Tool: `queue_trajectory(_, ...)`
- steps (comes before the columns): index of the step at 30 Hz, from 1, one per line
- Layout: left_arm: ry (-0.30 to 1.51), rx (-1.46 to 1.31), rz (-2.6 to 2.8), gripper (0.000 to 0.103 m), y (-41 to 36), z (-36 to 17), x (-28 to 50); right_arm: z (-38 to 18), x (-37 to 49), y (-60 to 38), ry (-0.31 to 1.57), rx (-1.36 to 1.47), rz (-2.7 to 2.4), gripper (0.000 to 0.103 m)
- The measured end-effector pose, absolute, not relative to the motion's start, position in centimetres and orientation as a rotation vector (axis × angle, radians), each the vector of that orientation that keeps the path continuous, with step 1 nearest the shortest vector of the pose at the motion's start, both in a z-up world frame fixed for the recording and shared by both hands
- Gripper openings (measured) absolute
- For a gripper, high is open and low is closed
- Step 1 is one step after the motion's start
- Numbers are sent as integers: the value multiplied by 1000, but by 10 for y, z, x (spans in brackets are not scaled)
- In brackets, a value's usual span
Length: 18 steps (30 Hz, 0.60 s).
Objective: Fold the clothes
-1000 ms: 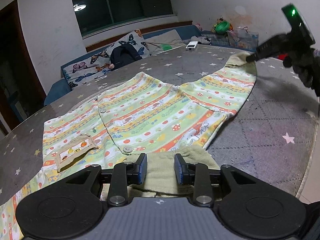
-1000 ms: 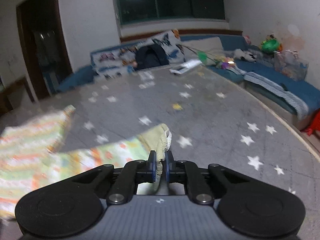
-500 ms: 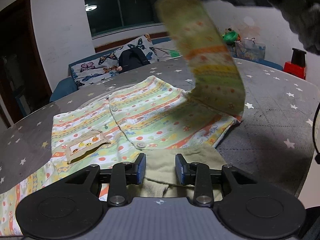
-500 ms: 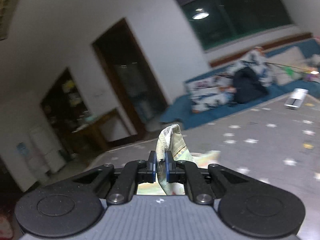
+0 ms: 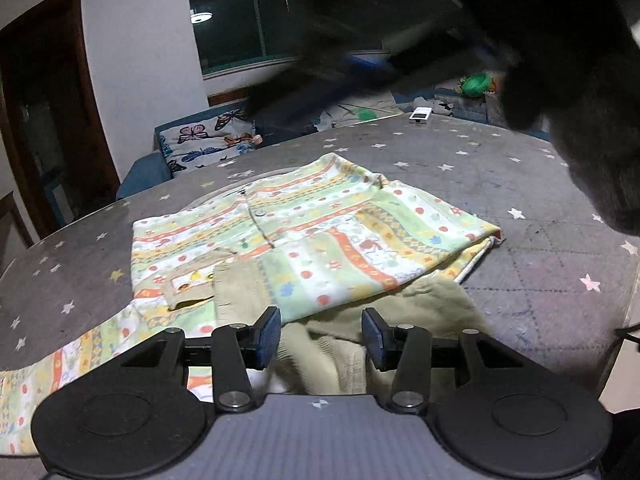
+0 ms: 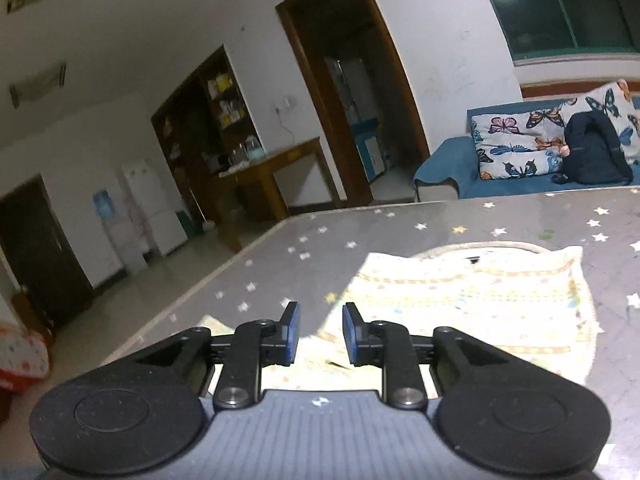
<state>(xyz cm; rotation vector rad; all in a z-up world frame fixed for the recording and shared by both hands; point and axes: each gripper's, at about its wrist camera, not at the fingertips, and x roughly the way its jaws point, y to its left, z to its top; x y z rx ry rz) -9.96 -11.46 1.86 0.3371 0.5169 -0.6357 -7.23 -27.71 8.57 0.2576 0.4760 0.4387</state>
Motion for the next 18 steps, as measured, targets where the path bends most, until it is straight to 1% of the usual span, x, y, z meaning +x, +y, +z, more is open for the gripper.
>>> queue_trajectory(13, 494, 282, -614, 48, -111, 37, -82, 20, -75, -358, 702, 94, 180, 23)
queue_trajectory(18, 526, 273, -625, 48, -120, 31, -71, 27, -57, -353, 643, 81, 187, 22)
